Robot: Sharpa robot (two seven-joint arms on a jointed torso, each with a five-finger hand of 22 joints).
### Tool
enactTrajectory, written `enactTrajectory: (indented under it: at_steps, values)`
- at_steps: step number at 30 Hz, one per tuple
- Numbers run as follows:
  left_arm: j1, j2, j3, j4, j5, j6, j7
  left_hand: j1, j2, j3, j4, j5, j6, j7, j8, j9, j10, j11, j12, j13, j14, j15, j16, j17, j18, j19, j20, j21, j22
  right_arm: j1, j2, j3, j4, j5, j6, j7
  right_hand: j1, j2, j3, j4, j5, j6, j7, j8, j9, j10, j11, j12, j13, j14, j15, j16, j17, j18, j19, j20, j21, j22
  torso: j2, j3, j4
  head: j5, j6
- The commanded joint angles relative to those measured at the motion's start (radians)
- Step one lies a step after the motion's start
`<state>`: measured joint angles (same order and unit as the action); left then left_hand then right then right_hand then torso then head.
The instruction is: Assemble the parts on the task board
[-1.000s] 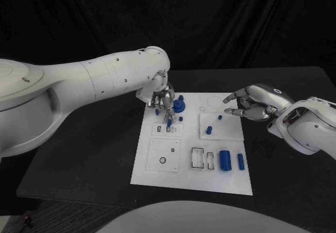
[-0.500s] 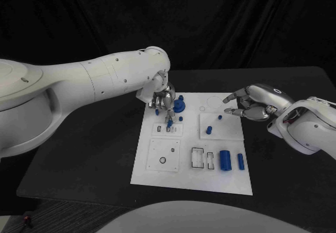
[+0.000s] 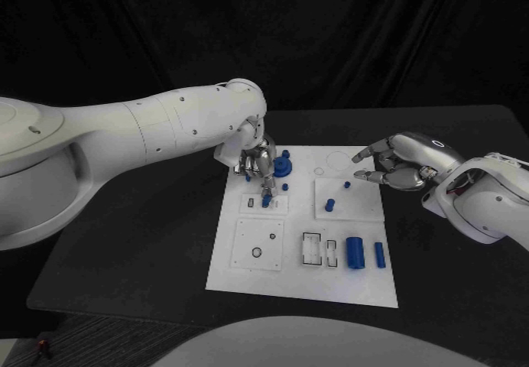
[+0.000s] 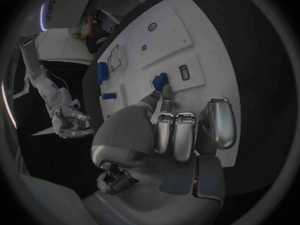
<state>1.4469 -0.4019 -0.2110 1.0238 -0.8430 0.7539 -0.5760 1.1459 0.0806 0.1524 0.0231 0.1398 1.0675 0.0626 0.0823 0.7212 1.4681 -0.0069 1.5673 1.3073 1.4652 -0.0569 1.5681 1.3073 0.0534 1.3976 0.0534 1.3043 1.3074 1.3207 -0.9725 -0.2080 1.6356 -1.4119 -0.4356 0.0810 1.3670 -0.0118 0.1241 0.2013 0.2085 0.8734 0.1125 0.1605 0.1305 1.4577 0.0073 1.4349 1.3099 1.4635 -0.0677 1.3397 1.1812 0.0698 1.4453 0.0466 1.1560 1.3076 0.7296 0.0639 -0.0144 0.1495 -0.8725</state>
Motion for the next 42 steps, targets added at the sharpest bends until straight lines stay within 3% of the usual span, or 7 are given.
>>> enactTrajectory:
  at_steps: [1,7,13,15,23,32,42]
  values:
    - [0.0,-0.01,0.0,0.013,0.001,-0.029,0.017,-0.004,-0.003,0.011,-0.001,0.011,0.011,-0.001,-0.005,-0.003,0.097,0.001,-0.002,0.259,0.106,0.004,0.003,0.263,0.015,0.004,0.007,-0.005,0.151,-0.002,-0.004,0.001,0.001,-0.001,0.006,-0.015,-0.003,0.004,0.004,-0.003,0.006,0.005,-0.002,-0.004,-0.001,-0.004,0.001,-0.006,0.051,0.041,0.007,-0.005,-0.001,0.011,-0.004,0.001,-0.003,0.154,0.0,0.0,0.0008,-0.003,0.0]
    - [0.0,-0.036,0.0,0.046,0.001,-0.069,0.032,-0.013,-0.014,0.061,-0.032,0.102,0.023,-0.004,-0.011,-0.021,0.099,-0.001,0.0,0.261,0.106,0.001,0.003,0.263,0.014,0.011,0.003,-0.002,0.157,-0.002,-0.007,0.001,-0.001,-0.001,0.007,-0.016,-0.003,0.004,0.004,-0.003,0.006,0.005,-0.002,-0.004,-0.001,-0.004,0.001,-0.006,0.051,0.041,0.007,-0.005,-0.001,0.011,-0.004,0.001,-0.003,0.154,-0.001,-0.0003,-0.0011,-0.001,0.0]
    - [0.001,-0.056,0.0,0.073,0.001,-0.098,0.041,-0.015,-0.016,0.063,-0.034,0.103,0.023,-0.003,-0.012,-0.022,0.099,-0.002,0.0,0.261,0.106,0.001,0.003,0.263,0.013,0.012,0.003,-0.001,0.157,-0.002,-0.008,0.001,-0.002,-0.001,0.007,-0.016,-0.003,0.004,0.004,-0.003,0.006,0.005,-0.002,-0.004,-0.001,-0.004,0.001,-0.006,0.051,0.041,0.007,-0.005,-0.001,0.011,-0.004,0.001,-0.003,0.154,-0.001,-0.0001,-0.0008,-0.001,0.0]
    - [0.002,-0.064,0.0,0.083,0.001,-0.109,0.044,-0.028,-0.02,0.067,-0.032,0.094,0.025,-0.002,-0.012,-0.024,0.1,-0.001,0.0,0.261,0.106,0.001,0.003,0.263,0.013,0.013,0.004,-0.002,0.158,-0.002,-0.008,0.001,-0.002,-0.001,0.006,-0.016,-0.003,0.004,0.004,-0.003,0.006,0.005,-0.002,-0.004,-0.001,-0.004,0.001,-0.006,0.051,0.041,0.007,-0.005,-0.001,0.011,-0.004,0.001,-0.003,0.154,-0.002,0.0,-0.0012,-0.001,0.0]
    - [0.013,-0.093,0.0,0.124,-0.006,-0.144,0.049,-0.11,-0.033,0.043,0.017,-0.023,0.017,0.004,-0.006,-0.008,0.1,0.005,0.001,0.261,0.106,0.005,0.003,0.263,0.012,0.018,0.007,-0.002,0.164,-0.002,-0.007,0.001,-0.004,-0.001,0.008,-0.018,-0.003,0.004,0.004,-0.003,0.006,0.005,-0.002,-0.004,-0.001,-0.004,0.001,-0.006,0.051,0.041,0.007,-0.005,-0.001,0.011,-0.004,0.001,-0.003,0.154,-0.002,0.0006,-0.0011,-0.001,0.0]
    - [0.022,-0.118,0.0,0.159,-0.013,-0.141,0.034,-0.156,-0.027,-0.002,0.072,-0.048,-0.001,-0.001,0.059,0.101,0.101,0.002,0.002,0.262,0.106,0.004,0.003,0.263,0.012,0.022,0.007,-0.003,0.172,-0.002,-0.007,0.001,-0.006,-0.001,0.011,-0.019,-0.003,0.004,0.004,-0.004,0.006,0.006,-0.002,-0.005,-0.002,-0.005,0.001,-0.006,0.051,0.041,0.007,-0.006,-0.002,0.012,-0.004,0.001,-0.004,0.153,-0.005,0.0013,-0.0016,-0.003,0.0]
    - [0.024,-0.131,0.0,0.183,-0.014,-0.118,0.019,-0.153,-0.024,-0.015,0.086,-0.046,-0.021,-0.004,0.085,0.154,0.099,-0.001,0.0,0.26,0.106,0.002,0.003,0.263,0.012,0.022,0.004,-0.009,0.174,-0.002,-0.006,0.0,-0.007,-0.001,0.016,-0.02,-0.003,0.005,0.005,-0.004,0.006,0.006,-0.002,-0.005,-0.002,-0.005,0.001,-0.006,0.051,0.041,0.007,-0.006,-0.001,0.012,-0.004,0.001,-0.003,0.153,-0.001,-0.0004,-0.0019,0.001,0.0]
